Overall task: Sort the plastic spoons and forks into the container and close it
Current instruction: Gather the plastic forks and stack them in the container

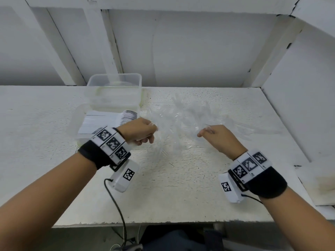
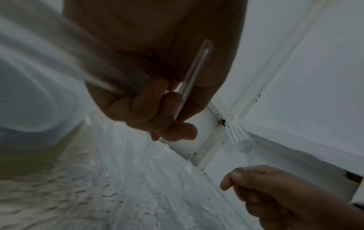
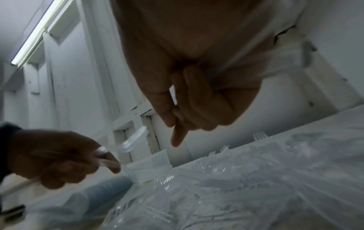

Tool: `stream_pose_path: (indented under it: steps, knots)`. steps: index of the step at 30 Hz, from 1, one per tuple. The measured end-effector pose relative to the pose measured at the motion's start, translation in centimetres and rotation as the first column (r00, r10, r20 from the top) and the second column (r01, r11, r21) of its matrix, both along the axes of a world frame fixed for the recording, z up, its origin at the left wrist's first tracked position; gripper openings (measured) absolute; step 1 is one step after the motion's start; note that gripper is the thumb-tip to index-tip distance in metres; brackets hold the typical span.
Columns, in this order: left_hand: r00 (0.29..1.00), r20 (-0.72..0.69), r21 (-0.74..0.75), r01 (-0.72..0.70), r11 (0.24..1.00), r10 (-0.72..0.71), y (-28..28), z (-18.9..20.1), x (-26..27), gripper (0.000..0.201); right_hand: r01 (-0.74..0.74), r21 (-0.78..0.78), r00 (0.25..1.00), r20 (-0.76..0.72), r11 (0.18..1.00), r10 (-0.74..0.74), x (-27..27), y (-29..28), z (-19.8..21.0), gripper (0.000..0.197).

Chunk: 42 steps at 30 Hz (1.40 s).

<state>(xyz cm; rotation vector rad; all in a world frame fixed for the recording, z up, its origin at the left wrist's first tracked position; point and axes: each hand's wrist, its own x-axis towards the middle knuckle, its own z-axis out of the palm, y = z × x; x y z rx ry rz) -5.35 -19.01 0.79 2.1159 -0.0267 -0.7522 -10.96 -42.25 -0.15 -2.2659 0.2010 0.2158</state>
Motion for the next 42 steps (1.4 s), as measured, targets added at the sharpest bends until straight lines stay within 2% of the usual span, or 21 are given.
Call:
stream_pose_path:
  steps: [3,6,9,11,13,16,20,24,28,32,38,42]
  knots:
    - [0.993,-0.027,-0.093,-0.120,0.988,0.118,2.2,0.0,-1.3,0.021,-0.111,-0.135,0.993,-0.052,0.985,0.105,2.2,1.8,-1.4,0.035]
    - [0.979,-0.074,-0.168,-0.198,0.966,0.188,3.5,-0.1,-2.6,0.016,-0.194,-0.238,0.980,-0.080,0.952,0.180,3.9,3.8,-2.5,0.031]
    - [0.962,-0.106,-0.226,-0.270,0.936,0.252,4.1,-0.5,-3.5,0.016,-0.240,-0.300,0.968,-0.139,0.923,0.207,5.0,5.6,-3.1,0.039]
    - [0.947,-0.122,-0.254,-0.319,0.913,0.297,4.2,-0.7,-3.8,0.020,-0.276,-0.341,0.958,-0.175,0.899,0.228,5.7,6.3,-3.5,0.034]
    - [0.940,-0.132,-0.279,-0.340,0.898,0.315,4.1,-0.9,-3.9,0.023,-0.256,-0.356,0.963,-0.179,0.899,0.203,6.2,6.3,-3.8,0.024]
    - [0.927,-0.137,-0.302,-0.374,0.877,0.348,3.9,-1.2,-4.0,0.025,-0.208,-0.335,0.971,-0.180,0.919,0.154,6.2,5.9,-3.9,0.040]
    - [0.909,-0.149,-0.313,-0.417,0.853,0.389,3.6,-1.6,-4.1,0.023,-0.245,-0.319,0.960,-0.209,0.916,0.184,5.2,5.8,-4.2,0.052]
    - [0.911,-0.158,-0.315,-0.412,0.855,0.381,3.3,-1.6,-4.2,0.022,-0.211,-0.341,0.962,-0.240,0.916,0.132,5.0,6.3,-4.1,0.040]
    - [0.910,-0.157,-0.316,-0.414,0.854,0.383,3.3,-1.7,-4.2,0.021,-0.149,-0.253,0.971,-0.221,0.956,0.092,3.9,5.8,-3.3,0.036]
    - [0.917,-0.152,-0.317,-0.399,0.860,0.370,3.4,-1.9,-4.5,0.019,-0.076,-0.176,0.987,-0.153,0.981,0.049,2.1,4.7,-1.7,0.019]
    - [0.925,-0.094,-0.361,-0.377,0.853,0.368,3.2,-2.1,-4.8,0.019,0.030,-0.100,1.000,0.002,0.995,-0.030,-0.7,3.3,0.6,0.027]
    - [0.902,-0.079,-0.410,-0.418,0.810,0.425,2.5,-2.2,-4.6,0.022,0.074,0.101,0.995,0.063,0.992,-0.081,-2.2,3.5,1.5,0.027]
